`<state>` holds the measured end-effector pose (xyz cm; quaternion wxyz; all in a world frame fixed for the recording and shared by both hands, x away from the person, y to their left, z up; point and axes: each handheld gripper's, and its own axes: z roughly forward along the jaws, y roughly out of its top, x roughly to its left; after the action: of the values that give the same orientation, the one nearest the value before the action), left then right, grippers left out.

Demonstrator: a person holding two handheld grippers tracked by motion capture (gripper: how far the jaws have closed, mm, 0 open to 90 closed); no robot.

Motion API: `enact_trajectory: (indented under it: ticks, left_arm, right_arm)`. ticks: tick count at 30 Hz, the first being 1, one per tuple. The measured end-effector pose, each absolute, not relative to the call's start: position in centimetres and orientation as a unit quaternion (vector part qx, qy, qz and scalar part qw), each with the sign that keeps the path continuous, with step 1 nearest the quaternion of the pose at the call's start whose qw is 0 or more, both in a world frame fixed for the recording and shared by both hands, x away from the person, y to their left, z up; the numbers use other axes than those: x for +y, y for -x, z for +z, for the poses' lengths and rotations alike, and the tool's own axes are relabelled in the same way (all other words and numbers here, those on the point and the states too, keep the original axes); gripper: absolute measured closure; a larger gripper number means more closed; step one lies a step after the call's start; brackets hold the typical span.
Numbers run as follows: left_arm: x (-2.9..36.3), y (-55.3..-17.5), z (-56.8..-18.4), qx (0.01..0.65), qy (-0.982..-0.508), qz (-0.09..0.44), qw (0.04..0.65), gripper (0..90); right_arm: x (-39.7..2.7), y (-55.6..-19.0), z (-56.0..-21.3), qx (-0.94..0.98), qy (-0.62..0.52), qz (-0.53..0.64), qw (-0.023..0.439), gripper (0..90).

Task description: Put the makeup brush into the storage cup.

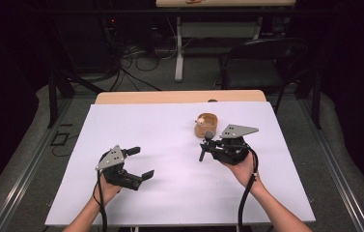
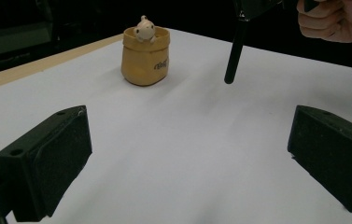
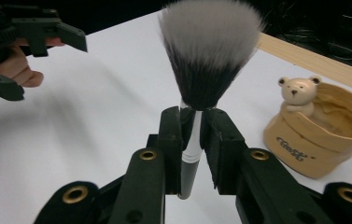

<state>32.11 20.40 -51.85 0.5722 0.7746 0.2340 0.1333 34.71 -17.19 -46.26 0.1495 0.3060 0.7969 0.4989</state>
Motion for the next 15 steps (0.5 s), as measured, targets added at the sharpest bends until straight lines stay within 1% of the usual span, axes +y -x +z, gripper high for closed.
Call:
enact_trajectory:
  ticks: [6,15]
  left_arm:
    - [21.5,-31.7,-51.9,0.237,-0.772,0.142,0.572,0.0]
    - [23.3,-31.2,-51.7,0.259,-0.759,0.161,0.575,0.0]
  right_arm:
    - [-18.1,-35.0,-46.2,0.795,-0.315,0.493,0.160,77.5]
    - [-19.1,-35.5,-46.0,0.795,-0.327,0.482,0.170,77.5]
